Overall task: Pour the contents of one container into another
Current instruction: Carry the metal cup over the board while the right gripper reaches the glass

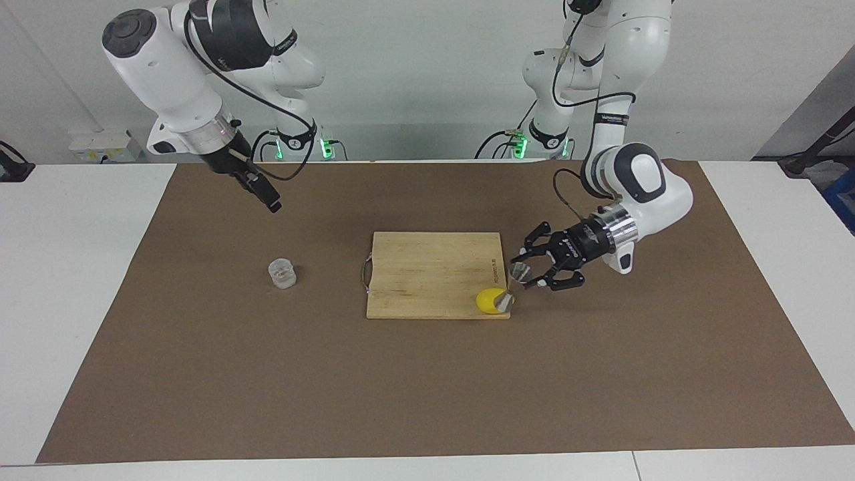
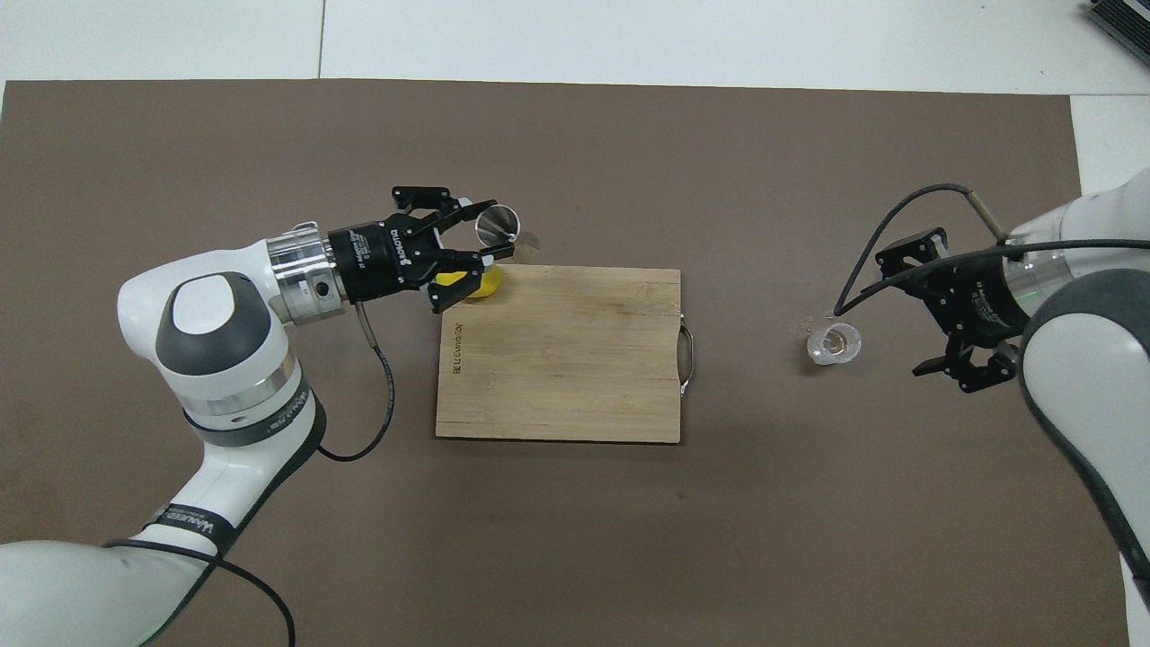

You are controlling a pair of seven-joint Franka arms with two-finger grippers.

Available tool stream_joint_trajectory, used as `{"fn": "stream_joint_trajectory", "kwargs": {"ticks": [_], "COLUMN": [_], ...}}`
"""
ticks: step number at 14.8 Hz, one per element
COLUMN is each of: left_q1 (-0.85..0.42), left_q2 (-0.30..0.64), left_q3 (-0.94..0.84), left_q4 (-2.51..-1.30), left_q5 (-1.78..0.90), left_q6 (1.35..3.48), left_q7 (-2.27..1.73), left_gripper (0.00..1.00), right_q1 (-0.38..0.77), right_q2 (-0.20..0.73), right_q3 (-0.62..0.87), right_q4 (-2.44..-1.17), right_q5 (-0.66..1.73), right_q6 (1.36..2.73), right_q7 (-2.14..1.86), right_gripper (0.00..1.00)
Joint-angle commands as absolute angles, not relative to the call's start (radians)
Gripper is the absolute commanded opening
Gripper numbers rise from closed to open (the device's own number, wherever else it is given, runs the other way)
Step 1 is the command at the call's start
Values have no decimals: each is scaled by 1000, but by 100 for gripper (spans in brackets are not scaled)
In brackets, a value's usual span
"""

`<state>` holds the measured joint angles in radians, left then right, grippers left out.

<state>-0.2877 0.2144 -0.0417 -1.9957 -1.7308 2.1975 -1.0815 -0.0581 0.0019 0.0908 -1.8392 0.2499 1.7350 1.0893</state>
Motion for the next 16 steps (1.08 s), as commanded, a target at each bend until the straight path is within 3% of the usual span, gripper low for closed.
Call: {"fn": "stream_joint_trajectory", "kwargs": {"ticks": [1,8,16], "left_q1": [-388,-534,-563], "left_q2": [201,224,327], "left_q3": [-26,-23,-20], "left_q4": [-2013,-2014,-1945], "left_q5": [-1785,-1859,-1893], "left_q6": [2297,2408,2422], "left_q7": [-1094,-1089,-1086], "left_gripper": [0,0,0], "right_q1": [-133,-215,-298], "right_q2": [64,185,328], "right_q3": [97,97,97], "right_q4": [-1871,-1986,-1991], "right_q5": [359,501,615], "right_q6": [1767,1988,2013], "right_q7": [1176,1085,873], "right_gripper": [100,100,100]}}
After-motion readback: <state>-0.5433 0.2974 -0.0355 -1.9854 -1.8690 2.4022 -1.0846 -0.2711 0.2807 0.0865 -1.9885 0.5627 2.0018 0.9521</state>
